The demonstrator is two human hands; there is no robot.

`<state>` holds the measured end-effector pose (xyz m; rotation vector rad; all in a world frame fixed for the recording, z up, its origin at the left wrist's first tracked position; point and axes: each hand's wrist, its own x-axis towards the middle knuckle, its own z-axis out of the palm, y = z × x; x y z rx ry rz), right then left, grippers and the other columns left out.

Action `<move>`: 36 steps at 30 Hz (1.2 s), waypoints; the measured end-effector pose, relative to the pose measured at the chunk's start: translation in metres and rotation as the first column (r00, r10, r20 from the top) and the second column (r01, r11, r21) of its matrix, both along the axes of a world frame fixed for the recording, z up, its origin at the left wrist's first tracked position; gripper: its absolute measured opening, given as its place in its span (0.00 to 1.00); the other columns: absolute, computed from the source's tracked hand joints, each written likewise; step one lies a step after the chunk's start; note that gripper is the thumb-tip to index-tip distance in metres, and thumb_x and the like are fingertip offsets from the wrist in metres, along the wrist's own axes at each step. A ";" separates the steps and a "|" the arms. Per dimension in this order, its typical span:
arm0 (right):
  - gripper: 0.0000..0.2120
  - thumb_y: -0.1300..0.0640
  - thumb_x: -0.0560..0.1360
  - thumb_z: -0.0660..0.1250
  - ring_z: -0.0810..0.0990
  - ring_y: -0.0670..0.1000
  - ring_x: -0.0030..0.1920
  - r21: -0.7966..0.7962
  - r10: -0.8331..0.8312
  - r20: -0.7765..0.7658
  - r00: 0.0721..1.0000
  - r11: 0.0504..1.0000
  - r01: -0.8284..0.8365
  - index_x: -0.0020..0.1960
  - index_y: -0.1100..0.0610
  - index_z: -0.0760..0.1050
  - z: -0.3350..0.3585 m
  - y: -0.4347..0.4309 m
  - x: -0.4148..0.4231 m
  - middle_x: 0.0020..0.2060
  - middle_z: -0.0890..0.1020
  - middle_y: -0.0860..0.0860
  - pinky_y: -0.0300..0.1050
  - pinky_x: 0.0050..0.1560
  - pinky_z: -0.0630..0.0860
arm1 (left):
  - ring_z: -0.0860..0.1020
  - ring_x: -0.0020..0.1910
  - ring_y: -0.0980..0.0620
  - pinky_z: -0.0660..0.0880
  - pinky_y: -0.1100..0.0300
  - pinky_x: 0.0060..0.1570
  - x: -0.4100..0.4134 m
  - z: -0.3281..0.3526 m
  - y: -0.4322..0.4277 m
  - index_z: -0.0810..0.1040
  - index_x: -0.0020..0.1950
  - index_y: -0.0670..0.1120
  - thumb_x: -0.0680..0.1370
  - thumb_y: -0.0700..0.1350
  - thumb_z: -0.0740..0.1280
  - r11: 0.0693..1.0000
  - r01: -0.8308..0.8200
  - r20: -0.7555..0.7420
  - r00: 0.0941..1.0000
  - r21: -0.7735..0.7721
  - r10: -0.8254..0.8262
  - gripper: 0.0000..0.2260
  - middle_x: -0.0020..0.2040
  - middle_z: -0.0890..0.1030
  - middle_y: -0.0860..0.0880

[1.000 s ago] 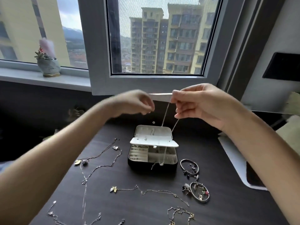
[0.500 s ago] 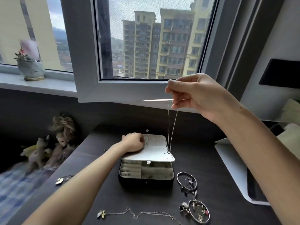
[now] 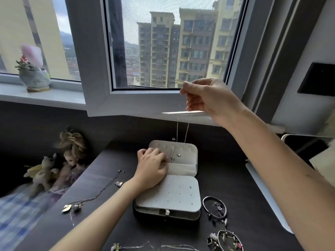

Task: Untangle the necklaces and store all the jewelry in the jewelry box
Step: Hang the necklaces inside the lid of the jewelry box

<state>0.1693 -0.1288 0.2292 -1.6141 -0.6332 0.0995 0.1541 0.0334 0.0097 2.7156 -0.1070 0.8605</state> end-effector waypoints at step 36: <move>0.05 0.56 0.67 0.76 0.78 0.52 0.31 -0.239 -0.112 0.918 0.381 0.610 0.756 0.35 0.56 0.83 -0.163 0.009 0.038 0.29 0.82 0.50 0.37 0.32 0.65 | 0.75 0.36 0.51 0.59 0.54 0.46 -0.023 0.008 -0.009 0.78 0.58 0.47 0.67 0.52 0.62 0.998 0.029 0.213 0.977 -0.062 -0.015 0.21 0.33 0.75 0.56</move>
